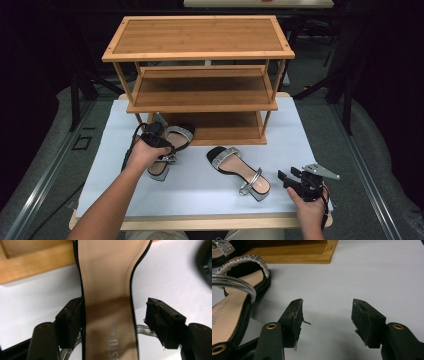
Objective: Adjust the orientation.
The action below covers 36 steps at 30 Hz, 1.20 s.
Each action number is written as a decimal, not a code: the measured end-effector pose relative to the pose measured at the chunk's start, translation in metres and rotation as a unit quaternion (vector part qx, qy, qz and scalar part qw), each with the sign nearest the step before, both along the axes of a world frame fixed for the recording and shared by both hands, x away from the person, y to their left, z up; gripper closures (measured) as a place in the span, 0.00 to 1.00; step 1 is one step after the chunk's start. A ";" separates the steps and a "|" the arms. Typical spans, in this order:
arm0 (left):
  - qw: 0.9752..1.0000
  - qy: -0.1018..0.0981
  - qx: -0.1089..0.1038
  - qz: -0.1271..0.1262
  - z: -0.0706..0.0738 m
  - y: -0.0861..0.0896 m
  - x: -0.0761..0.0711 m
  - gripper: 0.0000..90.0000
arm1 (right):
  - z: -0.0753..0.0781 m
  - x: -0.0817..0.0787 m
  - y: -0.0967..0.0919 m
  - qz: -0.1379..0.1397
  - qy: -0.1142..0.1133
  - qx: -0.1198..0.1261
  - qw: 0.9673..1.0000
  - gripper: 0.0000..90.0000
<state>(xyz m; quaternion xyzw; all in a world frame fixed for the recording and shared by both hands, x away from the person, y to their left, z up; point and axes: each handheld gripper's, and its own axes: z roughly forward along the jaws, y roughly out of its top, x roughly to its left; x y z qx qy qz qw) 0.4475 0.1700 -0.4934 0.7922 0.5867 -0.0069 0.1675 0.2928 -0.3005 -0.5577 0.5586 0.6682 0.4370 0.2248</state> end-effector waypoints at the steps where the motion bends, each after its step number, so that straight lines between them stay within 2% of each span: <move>1: 1.000 0.000 0.000 0.000 0.000 0.000 0.000 0.34 | 0.000 0.000 0.000 0.000 0.000 0.000 1.000 0.47; 3: 1.000 -0.013 -0.015 -0.008 0.013 0.006 -0.004 0.34 | 0.000 0.000 0.000 -0.001 0.004 -0.004 1.000 0.47; 5: 1.000 -0.020 -0.018 -0.011 0.017 0.007 -0.005 0.35 | 0.000 0.000 0.000 -0.001 0.004 -0.003 1.000 0.47; 7: 0.999 -0.029 -0.015 -0.027 0.026 0.011 -0.009 0.35 | 0.000 0.000 0.000 -0.001 0.000 0.000 1.000 0.47; 9: 0.998 -0.047 -0.026 -0.032 0.038 0.017 -0.018 0.35 | 0.000 0.000 -0.001 -0.004 -0.005 0.002 1.000 0.47; 10: 0.998 -0.047 -0.026 -0.032 0.038 0.017 -0.018 0.36 | 0.000 0.000 -0.001 -0.004 -0.005 0.002 1.000 0.47; 12: 0.997 -0.060 -0.035 -0.045 0.048 0.025 -0.027 0.37 | 0.000 0.000 -0.001 -0.004 -0.004 0.002 1.000 0.47; 16: 0.995 -0.072 -0.044 -0.062 0.056 0.035 -0.041 0.39 | 0.000 0.000 -0.001 -0.004 0.000 0.001 1.000 0.47; 17: 0.995 -0.072 -0.044 -0.062 0.056 0.035 -0.041 0.39 | 0.000 0.000 -0.001 -0.004 0.000 0.001 1.000 0.47; 20: 0.993 -0.078 -0.047 -0.078 0.057 0.047 -0.056 0.39 | 0.000 0.000 -0.001 -0.005 -0.004 0.003 1.000 0.47; 21: 0.993 -0.078 -0.047 -0.078 0.057 0.047 -0.056 0.39 | 0.000 0.000 -0.001 -0.006 -0.004 0.002 1.000 0.47; 22: 0.991 -0.092 -0.054 -0.084 0.058 0.054 -0.064 0.40 | 0.000 0.000 -0.001 -0.006 -0.004 0.003 1.000 0.47; 23: 0.991 -0.092 -0.054 -0.084 0.058 0.054 -0.064 0.40 | 0.000 0.000 -0.001 -0.006 -0.004 0.003 1.000 0.47; 25: 0.989 -0.097 -0.054 -0.097 0.057 0.062 -0.071 0.40 | 0.000 0.000 -0.001 -0.007 -0.005 0.004 1.000 0.47; 27: 0.988 -0.097 -0.062 -0.107 0.050 0.071 -0.081 0.42 | 0.000 -0.001 -0.001 -0.008 -0.005 0.003 1.000 0.47; 31: 0.986 -0.101 -0.071 -0.112 0.041 0.079 -0.089 0.41 | 0.000 -0.001 -0.002 -0.010 -0.005 0.005 1.000 0.47; 34: 0.984 -0.104 -0.076 -0.119 0.024 0.086 -0.094 0.40 | 0.000 -0.001 -0.001 -0.009 -0.006 0.005 1.000 0.47; 35: 0.984 -0.104 -0.076 -0.119 0.024 0.086 -0.094 0.40 | 0.000 -0.001 -0.001 -0.009 -0.006 0.005 1.000 0.47; 36: 0.984 -0.103 -0.082 -0.124 0.014 0.086 -0.095 0.40 | 0.000 -0.001 -0.001 -0.009 -0.006 0.004 1.000 0.47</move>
